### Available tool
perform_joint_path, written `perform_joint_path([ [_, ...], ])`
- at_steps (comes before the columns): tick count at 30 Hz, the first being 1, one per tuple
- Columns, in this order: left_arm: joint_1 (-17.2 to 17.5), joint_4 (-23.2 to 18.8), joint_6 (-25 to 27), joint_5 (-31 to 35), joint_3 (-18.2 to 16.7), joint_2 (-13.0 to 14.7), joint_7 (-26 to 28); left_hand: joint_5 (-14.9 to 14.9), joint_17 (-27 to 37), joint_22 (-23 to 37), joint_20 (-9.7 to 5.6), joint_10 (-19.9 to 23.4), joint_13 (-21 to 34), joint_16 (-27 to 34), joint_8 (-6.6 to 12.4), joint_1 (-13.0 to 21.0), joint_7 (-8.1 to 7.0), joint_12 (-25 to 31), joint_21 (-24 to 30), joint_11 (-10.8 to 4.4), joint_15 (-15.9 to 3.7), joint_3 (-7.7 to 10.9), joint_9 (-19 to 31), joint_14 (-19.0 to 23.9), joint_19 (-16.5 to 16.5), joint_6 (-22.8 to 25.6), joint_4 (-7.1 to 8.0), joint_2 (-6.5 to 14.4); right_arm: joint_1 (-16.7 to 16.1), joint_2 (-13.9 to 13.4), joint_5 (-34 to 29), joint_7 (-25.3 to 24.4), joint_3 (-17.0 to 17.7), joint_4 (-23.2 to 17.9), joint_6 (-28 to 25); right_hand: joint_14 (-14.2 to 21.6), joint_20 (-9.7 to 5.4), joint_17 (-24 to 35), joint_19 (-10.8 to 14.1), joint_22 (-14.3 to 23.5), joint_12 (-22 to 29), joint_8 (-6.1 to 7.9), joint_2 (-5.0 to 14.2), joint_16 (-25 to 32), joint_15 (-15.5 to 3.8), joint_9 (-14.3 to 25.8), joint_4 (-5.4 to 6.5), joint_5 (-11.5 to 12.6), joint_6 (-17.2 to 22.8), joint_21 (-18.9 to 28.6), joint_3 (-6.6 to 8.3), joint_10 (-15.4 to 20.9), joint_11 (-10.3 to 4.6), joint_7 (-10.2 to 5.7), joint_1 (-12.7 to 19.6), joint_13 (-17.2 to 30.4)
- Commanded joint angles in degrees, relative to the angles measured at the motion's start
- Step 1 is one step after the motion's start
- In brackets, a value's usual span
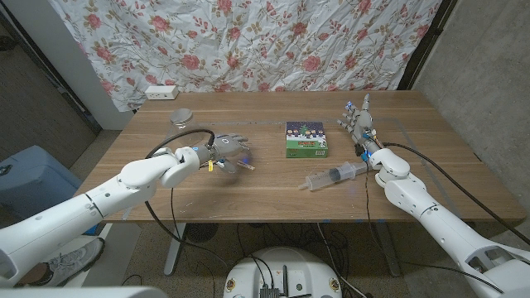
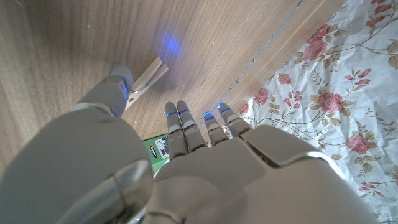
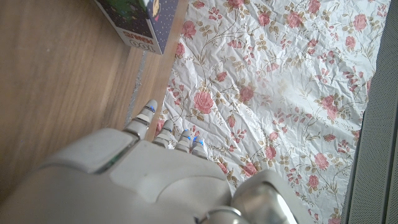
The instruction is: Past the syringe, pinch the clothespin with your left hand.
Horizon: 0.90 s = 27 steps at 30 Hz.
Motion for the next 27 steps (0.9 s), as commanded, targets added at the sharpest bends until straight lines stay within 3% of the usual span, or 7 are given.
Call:
perform_joint_path([
  [1, -0.6, 1.2, 1.3, 2.6, 1.8, -1.3, 2.0, 0.4, 0.1, 0.3, -0.12, 1.8, 0.2, 0.3, 0.19, 1.0, -0.13, 0.3, 0.3, -0.28, -1.48, -0.56, 0.1, 1.3, 1.2, 1.2, -0.06, 0.2, 0.0, 0.0, 0.0, 0.0, 0.0, 0.0, 0.0, -0.1, 0.17, 0.4, 0.3, 0.2, -0.2, -0.07, 4.44, -0.2, -2.27, 0.3, -0.04, 0.4, 0.4, 0.0, -0.24, 0.1, -0.30, -0.38, 0.0, 0.2],
  [16, 0.6, 1.3, 5.3, 4.2, 2.2, -1.7, 4.0, 0.5, 0.0, 0.3, -0.57, 7.9, 0.1, 0.6, 0.23, 2.8, -0.05, 0.5, 0.5, -0.14, -2.73, -1.87, 0.0, 5.3, 4.0, 5.8, 0.09, 0.7, 0.0, 0.0, 0.0, 0.0, 0.0, 0.0, 0.0, -0.1, 0.17, 0.4, 0.3, 0.2, -0.3, -0.15, 4.44, -0.2, -2.25, 0.3, -0.04, 0.5, 0.2, -0.1, -0.31, 0.0, -0.28, -0.16, 0.0, 0.3],
  [27, 1.6, 1.2, 7.1, 3.5, 2.2, -1.7, 5.1, 0.5, 0.0, 0.3, -0.93, 15.0, 0.1, 0.7, -0.20, 4.2, -0.84, 0.7, 0.5, -1.29, -3.76, -3.37, 0.2, 9.2, 6.4, 9.6, 0.18, 1.4, 0.0, 0.0, 0.0, 0.0, 0.0, 0.0, 0.0, -0.1, 0.17, 0.4, 0.3, 0.2, -0.3, -0.16, 4.45, -0.3, -2.32, 0.3, -0.04, 0.5, 0.2, -0.1, -0.34, -0.1, -0.34, -0.26, 0.0, 0.3],
])
